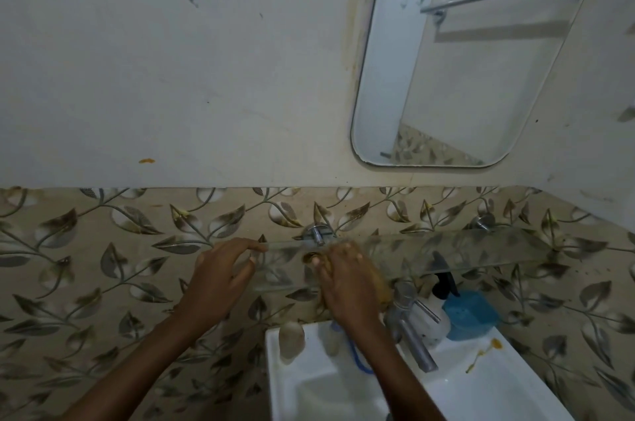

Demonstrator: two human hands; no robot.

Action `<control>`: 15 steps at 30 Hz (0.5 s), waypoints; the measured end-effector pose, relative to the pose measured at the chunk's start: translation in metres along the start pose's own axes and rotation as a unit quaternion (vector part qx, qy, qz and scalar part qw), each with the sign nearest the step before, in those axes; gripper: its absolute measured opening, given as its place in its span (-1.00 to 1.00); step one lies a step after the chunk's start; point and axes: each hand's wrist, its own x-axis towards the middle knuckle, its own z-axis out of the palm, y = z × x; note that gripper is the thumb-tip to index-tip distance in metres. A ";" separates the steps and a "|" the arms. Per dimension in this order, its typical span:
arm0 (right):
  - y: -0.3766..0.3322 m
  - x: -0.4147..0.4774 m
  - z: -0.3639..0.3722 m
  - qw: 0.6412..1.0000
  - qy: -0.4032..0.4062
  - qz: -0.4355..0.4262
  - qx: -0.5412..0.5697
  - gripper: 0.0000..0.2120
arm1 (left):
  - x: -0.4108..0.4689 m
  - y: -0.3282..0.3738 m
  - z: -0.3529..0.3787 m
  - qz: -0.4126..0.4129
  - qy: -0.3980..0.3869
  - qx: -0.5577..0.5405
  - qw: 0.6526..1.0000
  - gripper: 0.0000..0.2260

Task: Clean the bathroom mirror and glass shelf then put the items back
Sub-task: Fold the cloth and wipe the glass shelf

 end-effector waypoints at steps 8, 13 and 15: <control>-0.067 0.015 -0.014 0.857 -0.147 0.136 0.475 -0.75 | 0.005 0.007 -0.010 0.027 0.138 -0.058 0.988 -0.69; -0.021 0.050 -0.038 0.802 -0.055 0.214 0.555 -0.91 | 0.004 0.006 -0.013 0.042 0.146 -0.058 0.987 -0.70; 0.001 0.053 -0.040 0.856 -0.006 0.206 0.474 -0.84 | 0.003 0.002 -0.011 0.044 0.133 -0.056 0.989 -0.71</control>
